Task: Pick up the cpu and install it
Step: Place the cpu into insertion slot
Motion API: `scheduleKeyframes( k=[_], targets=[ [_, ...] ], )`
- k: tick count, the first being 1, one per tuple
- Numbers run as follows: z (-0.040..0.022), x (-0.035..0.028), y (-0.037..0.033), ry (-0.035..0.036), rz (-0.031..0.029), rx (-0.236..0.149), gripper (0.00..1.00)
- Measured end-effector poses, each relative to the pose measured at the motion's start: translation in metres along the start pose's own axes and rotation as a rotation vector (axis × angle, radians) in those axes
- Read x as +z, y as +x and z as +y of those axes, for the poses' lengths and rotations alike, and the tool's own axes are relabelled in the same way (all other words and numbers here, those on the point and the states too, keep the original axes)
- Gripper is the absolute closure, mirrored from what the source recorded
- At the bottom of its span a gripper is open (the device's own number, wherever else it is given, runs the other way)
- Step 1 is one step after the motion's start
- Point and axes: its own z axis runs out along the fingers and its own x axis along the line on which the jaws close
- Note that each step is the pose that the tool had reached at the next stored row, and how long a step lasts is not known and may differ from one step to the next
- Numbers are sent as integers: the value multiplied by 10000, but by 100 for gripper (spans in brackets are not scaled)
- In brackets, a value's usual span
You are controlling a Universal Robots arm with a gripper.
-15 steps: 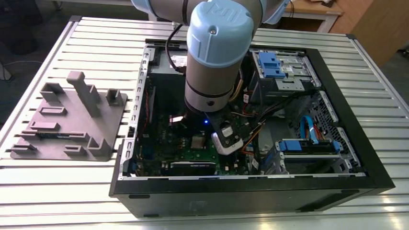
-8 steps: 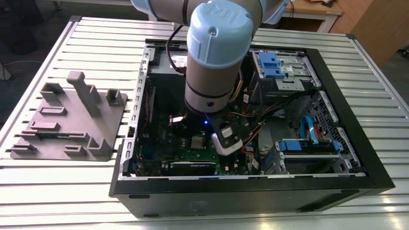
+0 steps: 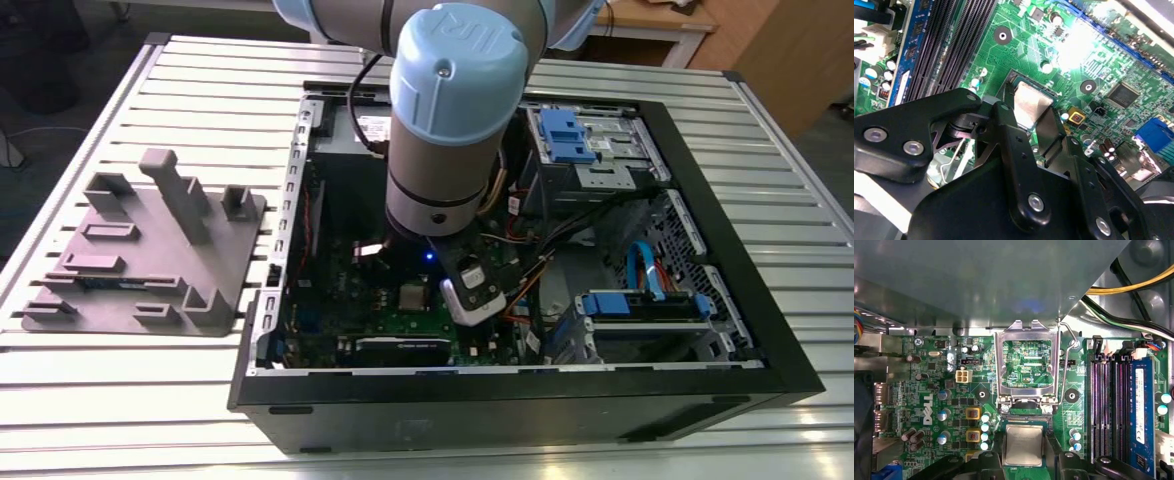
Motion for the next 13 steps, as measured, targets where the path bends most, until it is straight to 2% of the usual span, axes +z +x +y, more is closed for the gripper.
scheduleKeyframes(
  k=[4,5,13],
  targets=[
    [0,-1,0,3,1,1,57],
    [0,-1,0,2,1,1,62],
    [0,0,0,0,0,1,62]
  ],
)
